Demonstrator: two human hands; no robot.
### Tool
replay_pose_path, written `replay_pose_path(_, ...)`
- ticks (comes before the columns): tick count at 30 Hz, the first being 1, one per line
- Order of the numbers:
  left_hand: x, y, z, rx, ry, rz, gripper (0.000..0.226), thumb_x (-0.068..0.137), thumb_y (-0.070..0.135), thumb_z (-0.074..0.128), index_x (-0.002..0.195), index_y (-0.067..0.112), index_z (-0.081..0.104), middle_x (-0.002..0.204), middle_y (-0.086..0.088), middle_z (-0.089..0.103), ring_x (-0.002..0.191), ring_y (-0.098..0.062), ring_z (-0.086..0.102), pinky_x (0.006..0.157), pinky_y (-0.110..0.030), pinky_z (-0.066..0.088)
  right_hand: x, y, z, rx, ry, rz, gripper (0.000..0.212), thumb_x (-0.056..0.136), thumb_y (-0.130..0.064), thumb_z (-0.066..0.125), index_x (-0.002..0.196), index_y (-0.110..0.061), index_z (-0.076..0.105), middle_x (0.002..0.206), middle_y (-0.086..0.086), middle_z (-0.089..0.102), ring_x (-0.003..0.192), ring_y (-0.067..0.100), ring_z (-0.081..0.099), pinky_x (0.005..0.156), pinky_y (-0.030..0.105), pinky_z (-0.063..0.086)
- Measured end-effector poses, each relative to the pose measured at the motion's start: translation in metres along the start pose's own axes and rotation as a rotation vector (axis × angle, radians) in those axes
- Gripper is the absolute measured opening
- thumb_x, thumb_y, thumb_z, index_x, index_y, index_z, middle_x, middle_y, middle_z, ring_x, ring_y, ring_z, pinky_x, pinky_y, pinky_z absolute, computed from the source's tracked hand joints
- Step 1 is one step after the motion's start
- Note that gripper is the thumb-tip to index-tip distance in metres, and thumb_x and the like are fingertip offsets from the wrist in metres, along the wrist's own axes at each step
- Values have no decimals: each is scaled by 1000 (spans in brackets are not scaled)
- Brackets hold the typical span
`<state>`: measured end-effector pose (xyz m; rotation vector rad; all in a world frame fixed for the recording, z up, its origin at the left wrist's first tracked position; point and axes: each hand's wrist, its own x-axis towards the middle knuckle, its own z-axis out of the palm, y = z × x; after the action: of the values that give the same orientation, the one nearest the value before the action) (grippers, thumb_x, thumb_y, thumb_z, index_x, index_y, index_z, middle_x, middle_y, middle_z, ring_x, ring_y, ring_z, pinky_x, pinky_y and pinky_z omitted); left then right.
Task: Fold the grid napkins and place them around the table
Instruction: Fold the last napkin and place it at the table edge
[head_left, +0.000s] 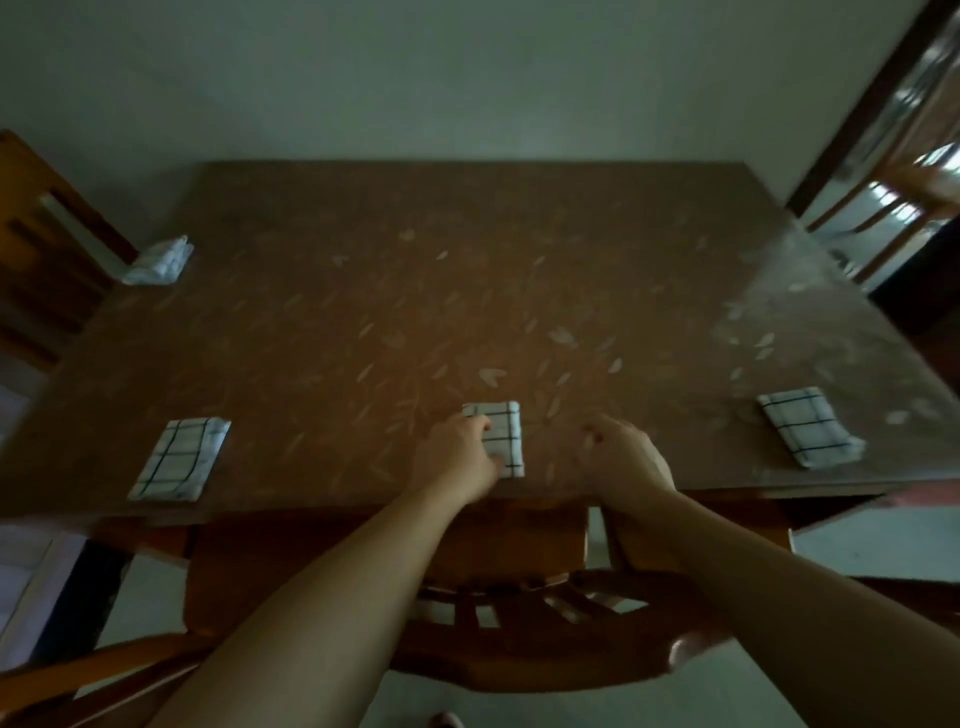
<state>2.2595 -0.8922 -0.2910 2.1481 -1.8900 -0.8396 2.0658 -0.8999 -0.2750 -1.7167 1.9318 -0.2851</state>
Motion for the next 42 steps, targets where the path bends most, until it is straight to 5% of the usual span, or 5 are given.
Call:
replay_pose_path(14,-87,214,51,207,43,131,55,86,53,58,135,29,49,138,-2,49,128,-26,45,105,-39,35,-86,193,-189,-145,166,35,48,89,-48,51,130,-24,52,130,3,55,116,25,54,94,38,45)
replay_pose_path(20,-105,301,97,161,-8,158,57,85,52,58,136,29,48,138,0,47,126,-26,46,102,-40,43,-79,297,-232,-100,154,83,33,70,-49,36,81,-27,58,91,-2,64,82,20,62,74,45,56)
replay_pose_path(30,-14,350,171,70,-39,111,54,86,46,59,134,23,52,137,-2,52,124,-23,49,101,-33,40,14,343,-227,-43,66,79,37,67,-48,31,82,-28,58,87,-4,62,76,17,61,72,44,55)
replay_pose_path(35,27,350,215,-107,-80,-50,48,89,41,59,131,20,55,130,-3,58,111,-22,59,81,-30,48,59,348,-217,-39,-12,88,21,84,-28,46,66,-23,54,78,0,62,77,20,60,73,41,54)
replay_pose_path(42,63,355,242,-306,-80,-192,33,103,29,41,113,8,64,99,-11,68,85,-26,64,72,-37,53,119,362,-182,52,-222,97,29,84,-35,49,73,-11,61,69,1,63,58,16,56,61,36,54)
